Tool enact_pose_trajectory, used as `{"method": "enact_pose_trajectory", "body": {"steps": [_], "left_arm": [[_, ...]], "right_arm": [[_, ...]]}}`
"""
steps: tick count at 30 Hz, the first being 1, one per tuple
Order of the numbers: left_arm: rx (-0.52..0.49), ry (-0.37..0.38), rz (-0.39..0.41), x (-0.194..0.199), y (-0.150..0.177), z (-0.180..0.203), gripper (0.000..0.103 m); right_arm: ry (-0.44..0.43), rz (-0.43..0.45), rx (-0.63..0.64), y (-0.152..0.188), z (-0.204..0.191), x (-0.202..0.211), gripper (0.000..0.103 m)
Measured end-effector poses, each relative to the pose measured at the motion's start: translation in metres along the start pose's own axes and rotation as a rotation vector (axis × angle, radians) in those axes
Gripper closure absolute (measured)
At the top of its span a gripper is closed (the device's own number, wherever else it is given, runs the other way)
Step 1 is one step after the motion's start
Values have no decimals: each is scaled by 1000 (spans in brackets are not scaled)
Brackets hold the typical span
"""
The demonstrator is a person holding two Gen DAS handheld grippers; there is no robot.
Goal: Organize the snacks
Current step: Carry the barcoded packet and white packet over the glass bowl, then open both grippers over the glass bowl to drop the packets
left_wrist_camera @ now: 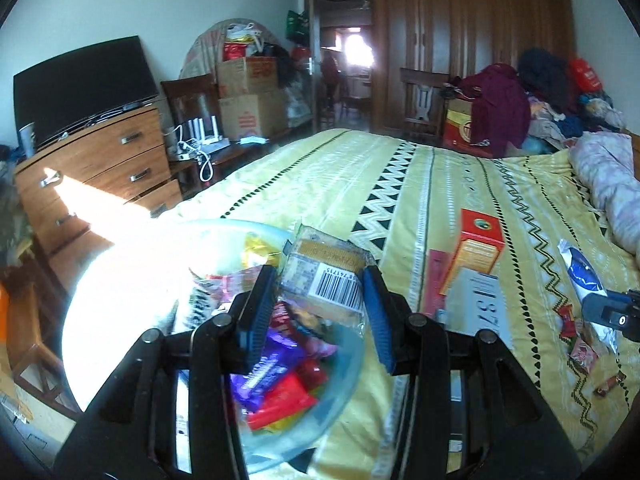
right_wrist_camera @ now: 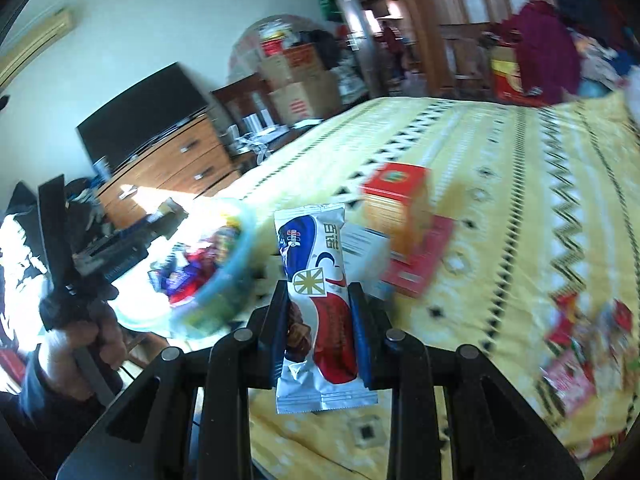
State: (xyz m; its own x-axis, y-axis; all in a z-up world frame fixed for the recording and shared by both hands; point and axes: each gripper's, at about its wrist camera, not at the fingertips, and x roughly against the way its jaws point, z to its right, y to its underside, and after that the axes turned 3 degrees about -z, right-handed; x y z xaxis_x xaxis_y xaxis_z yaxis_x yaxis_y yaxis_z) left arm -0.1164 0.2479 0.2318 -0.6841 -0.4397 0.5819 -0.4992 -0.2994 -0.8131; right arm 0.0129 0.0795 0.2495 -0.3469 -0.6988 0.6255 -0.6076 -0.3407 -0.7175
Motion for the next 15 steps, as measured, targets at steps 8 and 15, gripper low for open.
{"method": "enact_pose_trajectory", "body": {"steps": [8,15], "left_arm": [[110,-115,-100,-42,1,-84,58],[208,-174,-209,-73,11,-137,55]], "right_arm": [[-149,-143,82,-56,-107,-112,72],[-196,-253,103,-74,-156,-201,71]]}}
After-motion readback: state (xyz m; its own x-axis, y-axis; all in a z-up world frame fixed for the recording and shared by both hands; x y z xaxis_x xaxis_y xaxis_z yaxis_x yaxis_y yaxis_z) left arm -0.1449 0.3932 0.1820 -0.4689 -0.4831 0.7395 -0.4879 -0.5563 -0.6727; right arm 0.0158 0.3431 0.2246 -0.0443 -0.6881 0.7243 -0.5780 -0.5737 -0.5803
